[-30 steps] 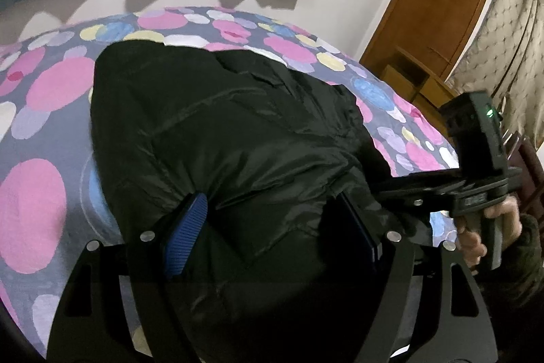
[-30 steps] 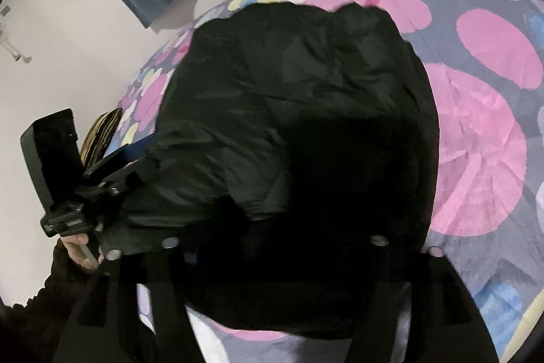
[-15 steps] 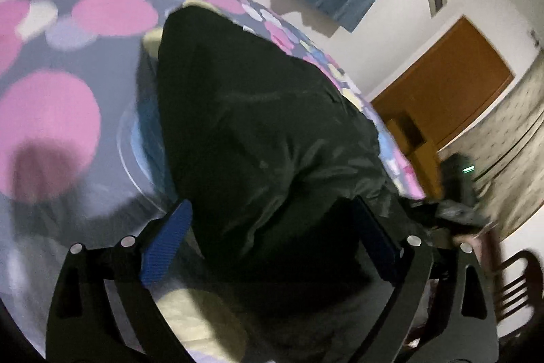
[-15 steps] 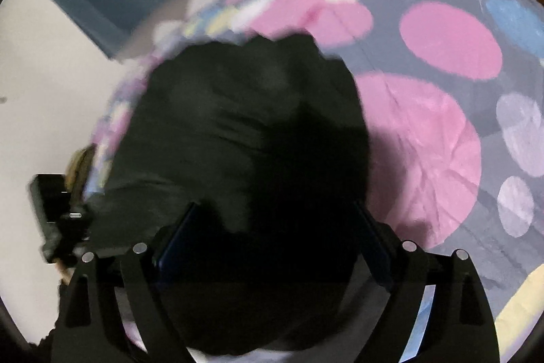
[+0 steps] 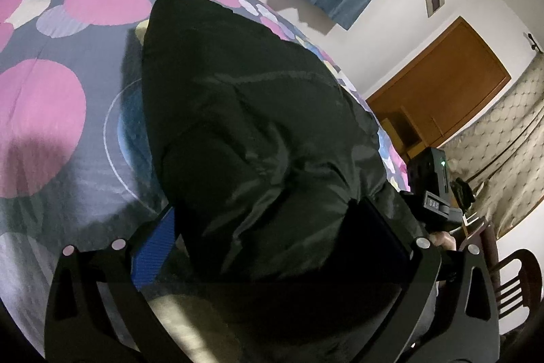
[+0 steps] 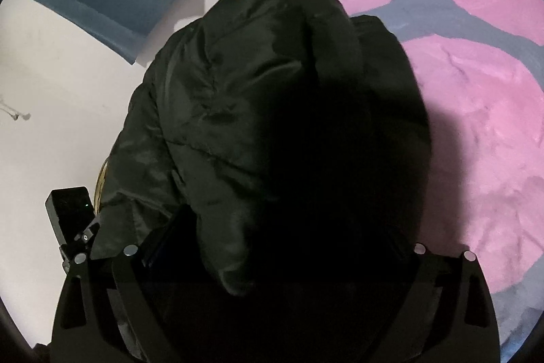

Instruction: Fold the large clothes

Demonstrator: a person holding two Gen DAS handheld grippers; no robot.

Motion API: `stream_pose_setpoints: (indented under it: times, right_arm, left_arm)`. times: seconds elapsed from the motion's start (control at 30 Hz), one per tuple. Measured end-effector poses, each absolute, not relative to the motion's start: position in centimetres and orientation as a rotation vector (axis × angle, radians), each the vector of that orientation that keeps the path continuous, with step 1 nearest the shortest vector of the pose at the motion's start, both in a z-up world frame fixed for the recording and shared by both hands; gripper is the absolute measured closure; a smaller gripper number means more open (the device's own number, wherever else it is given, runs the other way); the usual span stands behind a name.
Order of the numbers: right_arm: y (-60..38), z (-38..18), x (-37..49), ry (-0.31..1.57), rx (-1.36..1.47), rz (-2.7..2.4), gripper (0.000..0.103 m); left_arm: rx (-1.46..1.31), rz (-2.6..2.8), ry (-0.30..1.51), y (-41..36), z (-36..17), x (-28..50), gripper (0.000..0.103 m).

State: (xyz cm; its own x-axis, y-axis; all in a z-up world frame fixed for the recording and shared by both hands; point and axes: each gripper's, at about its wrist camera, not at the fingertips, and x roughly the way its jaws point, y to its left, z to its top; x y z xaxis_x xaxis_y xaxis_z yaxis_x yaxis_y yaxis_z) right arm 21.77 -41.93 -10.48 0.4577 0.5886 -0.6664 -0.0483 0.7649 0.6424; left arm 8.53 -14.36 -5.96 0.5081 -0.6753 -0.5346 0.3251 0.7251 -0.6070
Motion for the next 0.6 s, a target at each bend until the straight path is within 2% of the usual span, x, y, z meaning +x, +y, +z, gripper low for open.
stream_pose_setpoints:
  times: [0.6]
  right_arm:
    - [-33.8, -9.8, 26.4, 1.055, 0.552, 0.519, 0.012]
  left_arm:
    - [-0.452, -0.482, 0.809, -7.2, -5.4, 9.0, 0.002]
